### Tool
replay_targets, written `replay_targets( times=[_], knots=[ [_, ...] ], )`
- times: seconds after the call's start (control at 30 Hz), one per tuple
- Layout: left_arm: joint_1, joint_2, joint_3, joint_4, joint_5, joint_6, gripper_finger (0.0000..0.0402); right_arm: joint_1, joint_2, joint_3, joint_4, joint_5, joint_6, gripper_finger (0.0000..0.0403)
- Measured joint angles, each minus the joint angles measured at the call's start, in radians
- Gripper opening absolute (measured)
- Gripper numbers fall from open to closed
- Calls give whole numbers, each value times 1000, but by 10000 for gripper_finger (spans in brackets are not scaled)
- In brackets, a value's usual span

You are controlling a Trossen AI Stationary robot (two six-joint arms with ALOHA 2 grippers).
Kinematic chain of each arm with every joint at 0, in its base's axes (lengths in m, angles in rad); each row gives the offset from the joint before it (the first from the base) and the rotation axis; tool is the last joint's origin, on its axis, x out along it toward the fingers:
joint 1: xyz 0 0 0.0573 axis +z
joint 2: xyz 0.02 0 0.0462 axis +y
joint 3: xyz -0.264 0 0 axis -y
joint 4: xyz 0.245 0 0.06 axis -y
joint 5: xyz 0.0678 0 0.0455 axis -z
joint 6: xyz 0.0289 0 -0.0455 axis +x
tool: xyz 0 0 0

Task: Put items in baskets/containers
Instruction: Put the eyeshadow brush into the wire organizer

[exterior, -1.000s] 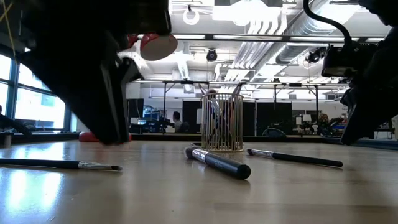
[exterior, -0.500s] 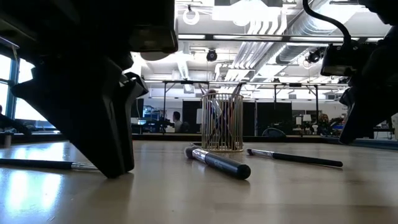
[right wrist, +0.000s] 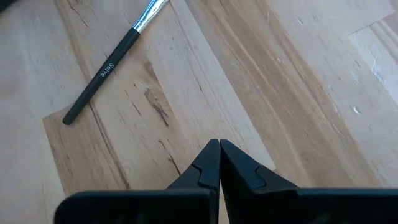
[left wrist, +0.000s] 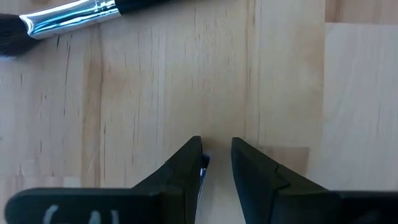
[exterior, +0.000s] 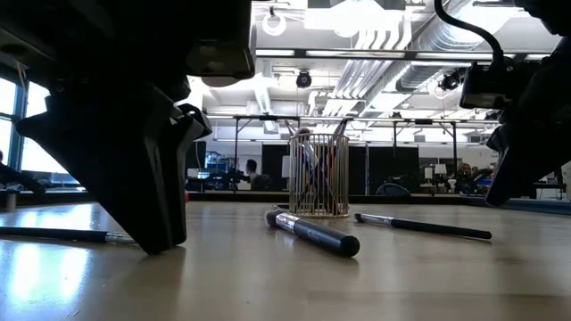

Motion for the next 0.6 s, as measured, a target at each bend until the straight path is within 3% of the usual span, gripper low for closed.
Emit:
replay_targets(
  times=[0.47, 0.6],
  knots=[
    [0, -1, -1, -24, 15, 0, 86, 0, 0, 0, 1, 15, -2, 2],
    [1, -1, -2, -23, 15, 1, 51, 0, 0, 0, 1, 19, -2, 5]
  ],
)
